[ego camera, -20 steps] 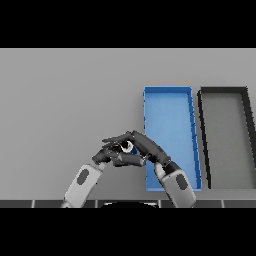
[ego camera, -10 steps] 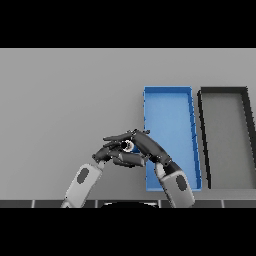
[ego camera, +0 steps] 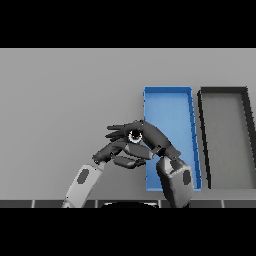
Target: Pick up the blue pipe and place it into the blue bin.
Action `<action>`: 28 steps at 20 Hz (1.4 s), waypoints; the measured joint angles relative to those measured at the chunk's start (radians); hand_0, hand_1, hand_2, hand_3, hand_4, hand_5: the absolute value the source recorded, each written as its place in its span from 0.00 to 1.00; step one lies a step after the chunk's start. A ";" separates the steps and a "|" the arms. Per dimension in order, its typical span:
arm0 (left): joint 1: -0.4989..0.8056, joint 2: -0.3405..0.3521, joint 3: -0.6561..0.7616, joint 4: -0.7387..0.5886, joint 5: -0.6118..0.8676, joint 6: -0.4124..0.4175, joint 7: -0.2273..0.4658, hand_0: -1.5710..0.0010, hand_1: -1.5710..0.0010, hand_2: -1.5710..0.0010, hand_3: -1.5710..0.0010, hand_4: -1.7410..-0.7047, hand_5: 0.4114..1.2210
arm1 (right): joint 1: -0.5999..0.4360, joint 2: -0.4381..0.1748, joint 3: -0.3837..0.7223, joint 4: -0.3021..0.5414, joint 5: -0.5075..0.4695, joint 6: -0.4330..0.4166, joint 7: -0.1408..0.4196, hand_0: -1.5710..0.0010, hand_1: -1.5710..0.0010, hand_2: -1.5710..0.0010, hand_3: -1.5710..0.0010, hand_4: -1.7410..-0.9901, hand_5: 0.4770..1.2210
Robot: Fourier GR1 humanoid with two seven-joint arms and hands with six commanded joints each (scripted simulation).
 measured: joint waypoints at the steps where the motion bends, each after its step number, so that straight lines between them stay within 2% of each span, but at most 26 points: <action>1: -0.006 -0.001 -0.001 0.002 -0.006 0.003 0.013 1.00 1.00 1.00 1.00 0.75 0.08 | -0.057 -0.010 -0.052 -0.010 -0.041 -0.016 0.027 0.00 0.00 0.00 0.00 0.33 1.00; 2: -0.008 -0.002 0.002 -0.005 0.000 0.002 0.014 1.00 1.00 1.00 1.00 0.75 0.08 | -0.094 -0.036 -0.079 -0.005 -0.076 -0.046 0.051 0.00 0.00 0.00 0.00 0.33 1.00; 4: 0.004 0.004 0.000 -0.015 -0.002 0.003 0.001 1.00 1.00 1.00 1.00 0.76 0.08 | -0.189 -0.110 -0.118 0.022 -0.159 -0.133 0.047 0.00 0.00 0.00 0.00 0.33 1.00; 7: 0.012 0.013 -0.001 -0.032 0.000 -0.002 -0.005 1.00 1.00 1.00 1.00 0.77 0.07 | -0.316 -0.203 -0.232 0.038 -0.205 -0.230 0.051 0.00 0.00 0.00 0.00 0.32 1.00; 8: 0.020 0.020 -0.002 -0.039 0.000 -0.004 -0.018 1.00 1.00 1.00 1.00 0.77 0.07 | -0.332 -0.240 -0.246 0.040 -0.209 -0.268 0.053 0.00 0.00 0.00 0.00 0.32 1.00; 10: 0.013 0.018 -0.002 -0.046 -0.001 -0.001 -0.004 1.00 1.00 1.00 1.00 0.76 0.07 | -0.355 -0.315 -0.296 0.066 -0.209 -0.283 0.056 0.00 0.00 0.00 0.00 0.32 1.00; 13: 0.035 0.036 0.008 -0.064 0.011 -0.006 -0.002 1.00 1.00 1.00 1.00 0.76 0.08 | -0.330 -0.386 -0.362 0.108 -0.171 -0.310 0.057 0.00 0.00 0.00 0.00 0.32 1.00; 17: 0.022 0.028 0.015 -0.056 0.013 0.002 0.018 1.00 1.00 1.00 1.00 0.77 0.07 | -0.180 -0.440 -0.390 0.117 -0.165 -0.318 0.057 0.00 0.00 0.00 0.00 0.32 1.00; 20: 0.004 0.032 0.019 -0.035 -0.003 0.010 -0.008 1.00 1.00 1.00 1.00 0.77 0.06 | -0.059 -0.488 -0.368 0.126 -0.171 -0.357 0.057 0.00 0.00 0.00 0.00 0.32 1.00; 22: 0.021 0.039 0.015 -0.040 0.000 0.005 -0.025 1.00 1.00 1.00 1.00 0.78 0.06 | 0.016 -0.512 -0.337 0.133 -0.151 -0.402 0.057 0.00 0.00 0.00 0.00 0.32 1.00; 24: 0.009 0.030 0.009 -0.046 -0.007 0.011 -0.020 1.00 1.00 1.00 1.00 0.78 0.06 | 0.086 -0.554 -0.294 0.145 -0.171 -0.453 0.057 0.00 0.00 0.00 0.00 0.32 1.00; 25: -0.001 0.032 0.014 -0.034 -0.013 0.015 -0.012 1.00 1.00 1.00 1.00 0.79 0.06 | 0.124 -0.567 -0.264 0.147 -0.176 -0.491 0.057 0.00 0.00 0.00 0.00 0.32 1.00; 28: 0.012 0.041 0.013 -0.033 -0.021 0.020 -0.048 1.00 1.00 1.00 1.00 0.78 0.07 | 0.212 -0.643 -0.196 0.174 -0.209 -0.621 0.057 0.00 0.00 0.00 0.00 0.32 1.00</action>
